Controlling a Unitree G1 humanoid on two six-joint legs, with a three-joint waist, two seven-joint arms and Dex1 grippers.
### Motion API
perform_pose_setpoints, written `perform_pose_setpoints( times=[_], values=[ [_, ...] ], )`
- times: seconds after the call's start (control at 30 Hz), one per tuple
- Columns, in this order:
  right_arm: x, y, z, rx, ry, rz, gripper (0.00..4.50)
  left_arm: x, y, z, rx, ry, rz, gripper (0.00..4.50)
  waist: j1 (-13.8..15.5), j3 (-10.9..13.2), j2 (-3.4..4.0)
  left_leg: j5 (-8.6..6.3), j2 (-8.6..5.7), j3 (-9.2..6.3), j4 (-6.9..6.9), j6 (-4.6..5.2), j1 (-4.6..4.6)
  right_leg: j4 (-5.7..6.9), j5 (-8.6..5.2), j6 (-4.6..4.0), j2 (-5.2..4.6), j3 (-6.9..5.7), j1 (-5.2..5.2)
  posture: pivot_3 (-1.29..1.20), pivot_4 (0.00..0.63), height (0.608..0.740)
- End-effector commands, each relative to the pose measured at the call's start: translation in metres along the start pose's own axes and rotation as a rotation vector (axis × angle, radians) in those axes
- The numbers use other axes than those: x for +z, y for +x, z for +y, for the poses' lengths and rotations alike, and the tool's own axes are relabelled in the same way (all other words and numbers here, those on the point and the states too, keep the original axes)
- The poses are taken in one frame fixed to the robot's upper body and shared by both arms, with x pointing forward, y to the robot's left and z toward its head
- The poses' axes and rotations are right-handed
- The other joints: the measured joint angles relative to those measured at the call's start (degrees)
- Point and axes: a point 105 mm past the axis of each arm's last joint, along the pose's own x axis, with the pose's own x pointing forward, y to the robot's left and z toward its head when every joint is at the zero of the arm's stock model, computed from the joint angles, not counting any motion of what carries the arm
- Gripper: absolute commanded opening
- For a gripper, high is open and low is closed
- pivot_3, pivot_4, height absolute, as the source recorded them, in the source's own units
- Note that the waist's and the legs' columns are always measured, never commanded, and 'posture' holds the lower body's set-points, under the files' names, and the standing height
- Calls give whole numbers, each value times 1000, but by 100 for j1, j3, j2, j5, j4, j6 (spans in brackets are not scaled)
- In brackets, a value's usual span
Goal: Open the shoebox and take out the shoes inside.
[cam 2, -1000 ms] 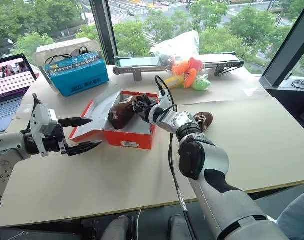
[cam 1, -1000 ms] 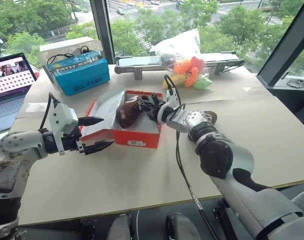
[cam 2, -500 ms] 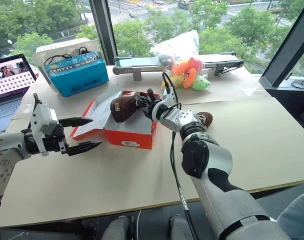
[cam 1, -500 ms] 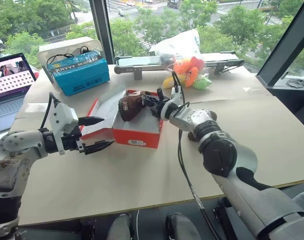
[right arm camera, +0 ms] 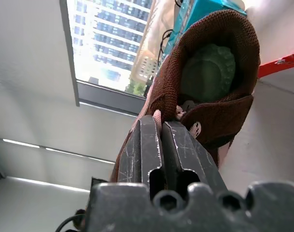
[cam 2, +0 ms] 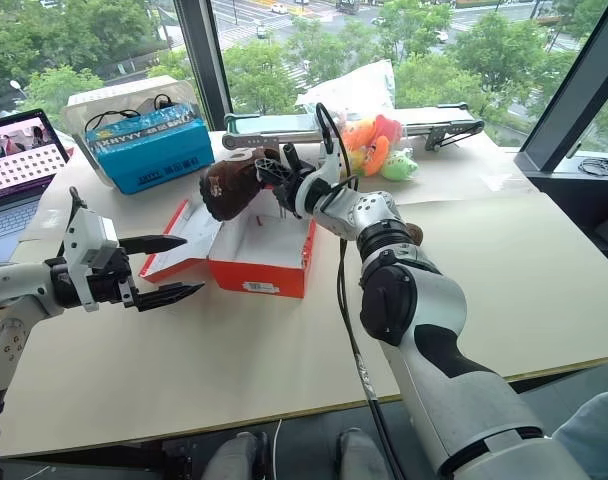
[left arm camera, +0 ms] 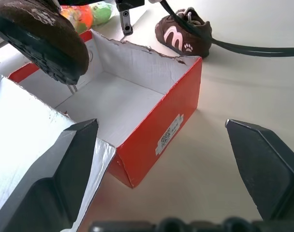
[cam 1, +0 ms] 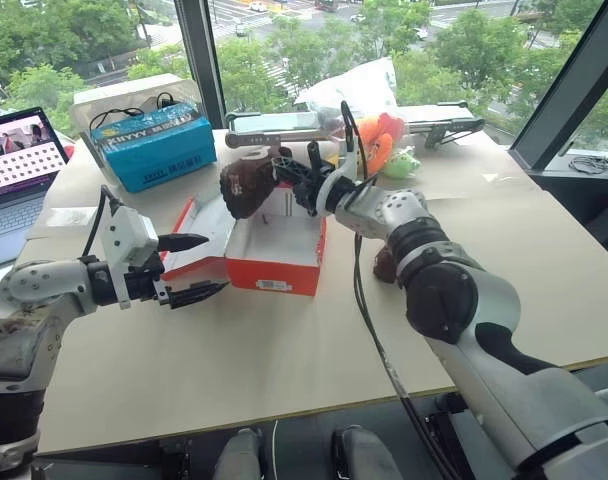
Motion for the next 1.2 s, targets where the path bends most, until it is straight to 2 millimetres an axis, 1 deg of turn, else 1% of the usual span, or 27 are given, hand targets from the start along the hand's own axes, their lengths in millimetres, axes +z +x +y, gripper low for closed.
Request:
perform_pose_setpoints(
  times=[0.03,0.13,0.2,0.23,0.3,0.37,0.47,0.53,0.57,0.7,0.83,0.9,1.0,1.13,1.2],
  values=[
    [29,-2,40,75,-111,-47,32,10,-1,0,0,44,-17,4500,0,0,0,0,0,0,0,0,0,0,0,0,0,0,0,0,150,740],
    [47,-13,52,14,-322,-22,32,9,-1,-1,0,41,-19,4500,25,2,0,0,-1,0,0,0,-1,0,0,0,-2,0,-1,0,150,740],
    [56,-22,53,-36,-419,-15,32,9,0,-2,-1,38,-23,4500,48,1,0,0,-3,-2,0,0,-4,-2,-1,1,-4,0,-2,0,150,740],
    [65,-31,52,-85,-489,-16,32,8,0,-2,-2,36,-23,4500,53,1,0,0,-4,-2,0,0,-4,-4,-1,1,-4,0,-2,0,150,740],
    [77,-51,49,-199,-639,-13,32,7,2,-3,-4,32,-27,4500,60,1,0,0,-4,-1,-1,0,-5,-5,-2,3,-6,1,-3,0,150,740],
    [84,-71,45,-304,-760,-5,32,6,4,-4,-8,29,-32,4500,98,1,-1,0,-3,-3,-3,-1,-4,-5,-2,2,-4,0,-3,0,150,740],
    [92,-110,25,-554,-968,37,32,5,6,-5,-17,25,-38,4500,140,1,-1,0,-4,-1,-1,-1,-4,-2,-3,2,-6,2,-4,0,150,740],
    [100,-144,11,-721,-1038,43,32,4,8,-4,-23,23,-42,4500,157,1,-1,0,-4,1,0,-1,-4,0,-4,4,-7,3,-7,0,150,740],
    [105,-160,7,-794,-1050,26,32,4,10,-4,-27,23,-42,4500,162,1,0,0,-4,1,0,-1,-3,1,-5,4,-8,3,-7,0,150,740],
    [116,-208,1,-999,-1032,-58,32,4,13,-6,-44,22,-50,4500,156,2,3,0,-6,8,-1,0,-4,2,-5,6,-8,9,-12,0,150,740],
    [124,-247,-2,-1142,-963,-174,32,4,17,-7,-62,14,-56,4500,161,2,2,0,-2,9,1,0,1,4,-6,7,-1,12,-10,0,150,740],
    [124,-258,-3,-1170,-942,-200,32,3,18,-7,-68,15,-56,4500,170,2,2,0,-4,10,3,0,1,3,-6,8,-4,12,-10,0,150,740],
    [126,-267,-3,-1185,-919,-222,32,4,20,-6,-75,18,-59,4500,160,2,2,0,-5,11,4,0,0,2,-6,9,-5,13,-10,0,150,740],
    [130,-270,-7,-1188,-904,-239,32,4,21,-6,-81,23,-61,4500,148,2,2,0,-4,11,2,0,1,2,-7,9,-3,16,-10,0,150,740],
    [128,-268,-10,-1175,-891,-231,32,4,21,-5,-80,25,-62,4500,150,2,2,0,-5,11,3,0,1,2,-7,9,-3,16,-10,0,150,740]
  ],
)
